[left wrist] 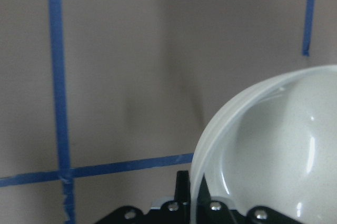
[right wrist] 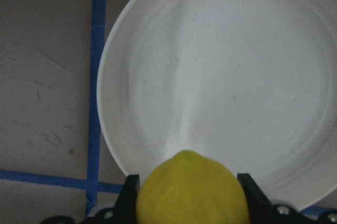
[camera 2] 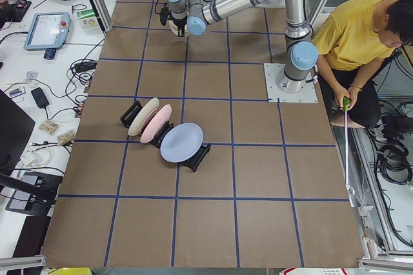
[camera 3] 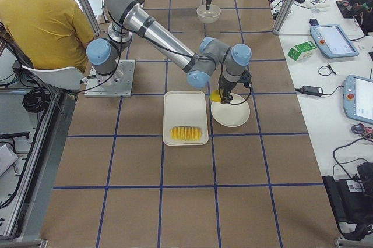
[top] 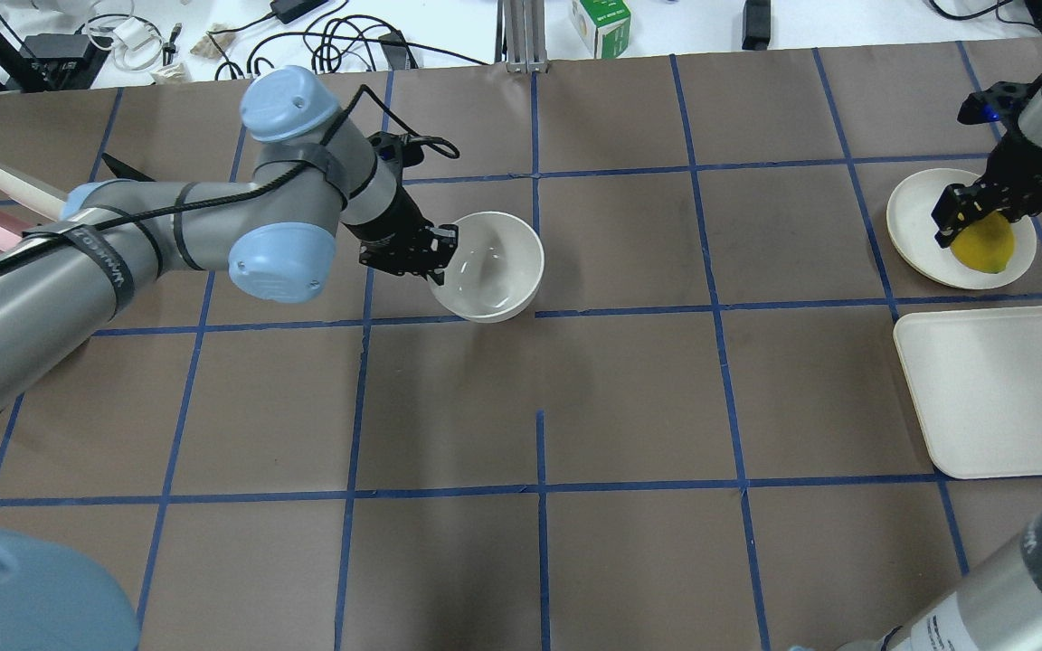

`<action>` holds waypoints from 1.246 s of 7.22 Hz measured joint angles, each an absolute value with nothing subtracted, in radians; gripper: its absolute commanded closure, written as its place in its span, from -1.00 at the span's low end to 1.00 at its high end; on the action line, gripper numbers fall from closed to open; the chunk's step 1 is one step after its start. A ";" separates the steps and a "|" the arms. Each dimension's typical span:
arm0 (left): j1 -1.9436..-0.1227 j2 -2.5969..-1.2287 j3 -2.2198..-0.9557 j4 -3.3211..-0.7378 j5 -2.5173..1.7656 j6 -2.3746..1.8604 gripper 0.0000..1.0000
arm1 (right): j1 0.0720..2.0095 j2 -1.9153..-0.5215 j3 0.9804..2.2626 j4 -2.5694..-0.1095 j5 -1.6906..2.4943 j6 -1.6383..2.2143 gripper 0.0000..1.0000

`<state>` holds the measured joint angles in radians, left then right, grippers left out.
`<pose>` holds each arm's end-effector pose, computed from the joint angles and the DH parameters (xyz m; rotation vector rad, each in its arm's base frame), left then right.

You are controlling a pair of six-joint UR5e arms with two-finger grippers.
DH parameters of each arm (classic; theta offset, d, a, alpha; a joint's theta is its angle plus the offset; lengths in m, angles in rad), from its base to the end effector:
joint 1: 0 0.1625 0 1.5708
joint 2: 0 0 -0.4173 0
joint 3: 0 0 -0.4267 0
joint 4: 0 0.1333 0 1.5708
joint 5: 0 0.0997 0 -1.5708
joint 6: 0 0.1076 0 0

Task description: Place bowl and put lemon in it

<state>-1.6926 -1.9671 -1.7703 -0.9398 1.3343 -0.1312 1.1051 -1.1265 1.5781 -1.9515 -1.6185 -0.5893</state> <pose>-0.2324 -0.5937 0.2070 0.0076 -2.9026 0.0072 -0.1797 -0.6429 0.2388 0.1962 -3.1271 -0.1336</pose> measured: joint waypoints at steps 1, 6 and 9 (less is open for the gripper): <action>-1.721 -1.986 -1.774 -0.905 1.335 -0.167 1.00 | 1.143 -1.169 1.578 -1.917 -1.619 -0.535 1.00; -1.754 -2.007 -1.773 -0.884 1.356 -0.209 -1.00 | 1.466 -1.292 1.576 -1.816 -1.606 -0.082 1.00; -1.625 -1.903 -1.636 -1.180 1.434 -0.012 -1.00 | 1.602 -1.296 1.576 -1.819 -1.529 0.131 1.00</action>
<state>-1.6249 -1.9033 -1.6356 -1.1803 1.4337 -0.0124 1.6017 -1.2956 1.5759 -1.8185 -1.5286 0.1308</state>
